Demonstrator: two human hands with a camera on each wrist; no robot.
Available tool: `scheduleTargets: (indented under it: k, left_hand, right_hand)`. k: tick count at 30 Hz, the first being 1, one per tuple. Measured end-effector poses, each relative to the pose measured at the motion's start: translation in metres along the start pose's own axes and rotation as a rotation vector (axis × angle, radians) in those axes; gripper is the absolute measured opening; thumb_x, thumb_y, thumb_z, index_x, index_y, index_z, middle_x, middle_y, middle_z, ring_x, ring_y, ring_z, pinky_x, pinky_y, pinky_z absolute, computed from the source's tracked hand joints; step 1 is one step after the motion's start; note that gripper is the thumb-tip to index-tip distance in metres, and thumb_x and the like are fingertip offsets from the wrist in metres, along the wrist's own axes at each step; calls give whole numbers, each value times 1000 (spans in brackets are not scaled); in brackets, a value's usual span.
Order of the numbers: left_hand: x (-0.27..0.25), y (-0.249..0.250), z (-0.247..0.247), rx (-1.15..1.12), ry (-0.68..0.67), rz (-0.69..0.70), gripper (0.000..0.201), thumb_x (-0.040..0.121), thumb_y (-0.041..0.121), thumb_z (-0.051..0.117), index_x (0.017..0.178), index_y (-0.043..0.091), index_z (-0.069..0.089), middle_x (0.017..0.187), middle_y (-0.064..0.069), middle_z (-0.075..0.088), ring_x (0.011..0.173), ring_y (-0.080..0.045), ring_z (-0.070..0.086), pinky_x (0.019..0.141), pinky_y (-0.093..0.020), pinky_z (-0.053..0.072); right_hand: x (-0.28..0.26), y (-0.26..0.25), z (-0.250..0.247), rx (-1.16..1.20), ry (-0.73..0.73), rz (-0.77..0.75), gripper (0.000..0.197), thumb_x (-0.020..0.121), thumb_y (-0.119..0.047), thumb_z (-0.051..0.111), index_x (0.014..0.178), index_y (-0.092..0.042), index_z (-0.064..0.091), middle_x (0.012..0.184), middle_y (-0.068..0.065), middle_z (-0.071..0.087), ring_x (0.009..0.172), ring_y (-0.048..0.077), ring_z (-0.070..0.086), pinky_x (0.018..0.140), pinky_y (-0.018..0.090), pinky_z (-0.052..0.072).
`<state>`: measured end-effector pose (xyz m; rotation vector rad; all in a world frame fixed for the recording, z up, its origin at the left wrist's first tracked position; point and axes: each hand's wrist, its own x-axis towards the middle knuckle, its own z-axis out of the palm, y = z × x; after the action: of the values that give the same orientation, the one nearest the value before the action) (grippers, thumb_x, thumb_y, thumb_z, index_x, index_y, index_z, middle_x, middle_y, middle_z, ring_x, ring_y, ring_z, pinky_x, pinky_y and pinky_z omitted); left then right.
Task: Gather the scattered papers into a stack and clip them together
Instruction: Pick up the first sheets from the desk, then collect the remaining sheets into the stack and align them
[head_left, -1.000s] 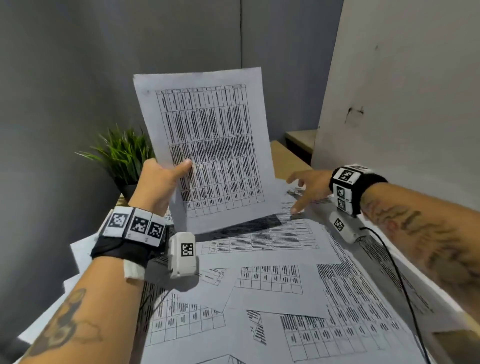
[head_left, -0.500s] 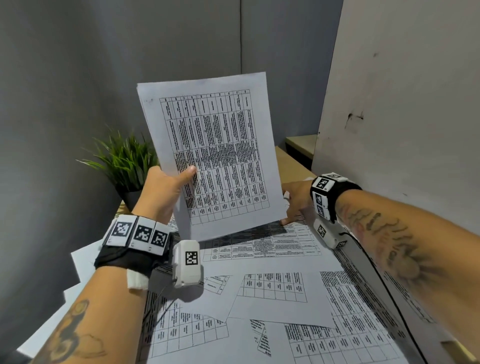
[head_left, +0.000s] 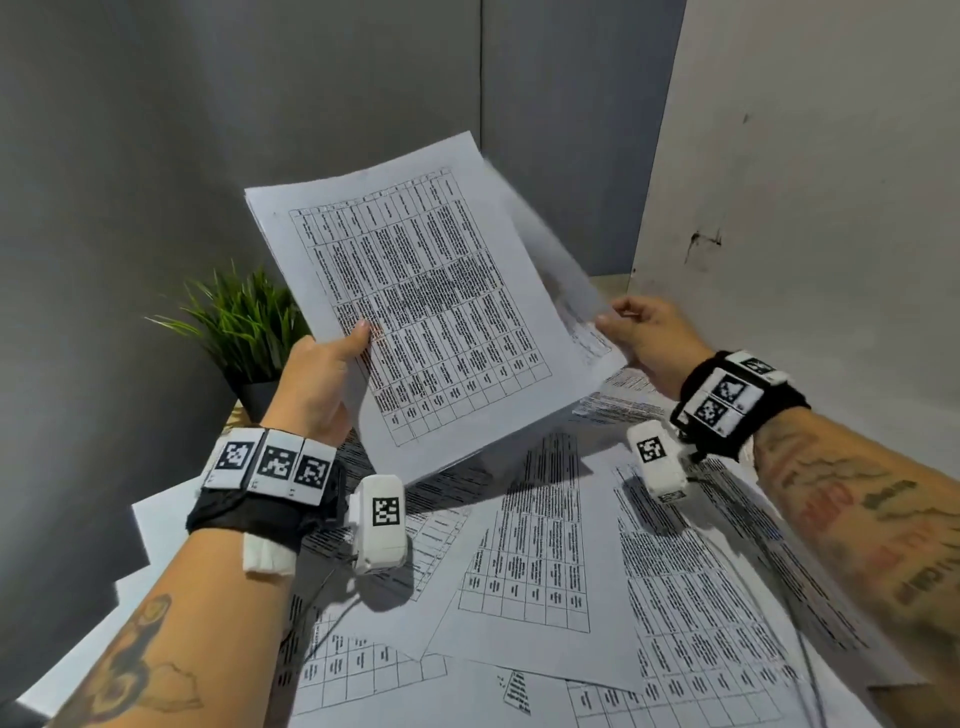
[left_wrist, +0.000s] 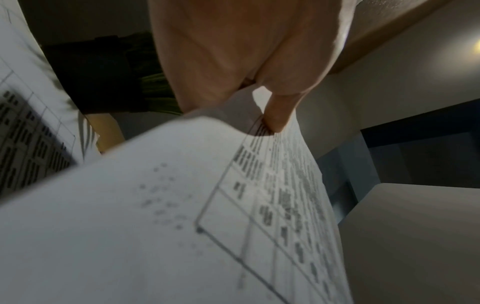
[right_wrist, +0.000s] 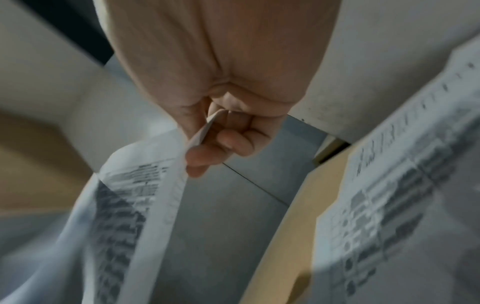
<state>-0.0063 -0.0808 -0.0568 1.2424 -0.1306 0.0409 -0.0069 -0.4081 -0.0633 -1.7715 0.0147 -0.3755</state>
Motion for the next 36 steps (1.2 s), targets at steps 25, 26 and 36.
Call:
scheduleTargets:
  k: [25, 26, 36]
  left_hand:
    - [-8, 8, 0, 184, -137, 307, 26, 80, 11, 76, 104, 14, 66, 102, -4, 73, 100, -22, 68, 91, -41, 53]
    - [-6, 5, -2, 200, -153, 280, 26, 79, 11, 77, 103, 14, 67, 101, -5, 73, 100, -22, 67, 94, -44, 52]
    - [6, 32, -30, 206, 213, 410, 26, 84, 17, 75, 103, 19, 58, 113, -4, 70, 98, -13, 67, 97, -39, 51]
  right_hand:
    - [-43, -31, 57, 60, -232, -4, 111, 50, -50, 91, 136, 3, 45, 135, 13, 57, 127, 25, 53, 113, 43, 35]
    - [-42, -25, 58, 5, -207, 22, 122, 46, -55, 90, 142, -1, 39, 138, 8, 52, 129, 22, 48, 113, 41, 33]
    - [-25, -28, 80, 284, -230, 204, 62, 97, -65, 33, 97, -12, 65, 82, 9, 67, 66, 22, 57, 63, 32, 43]
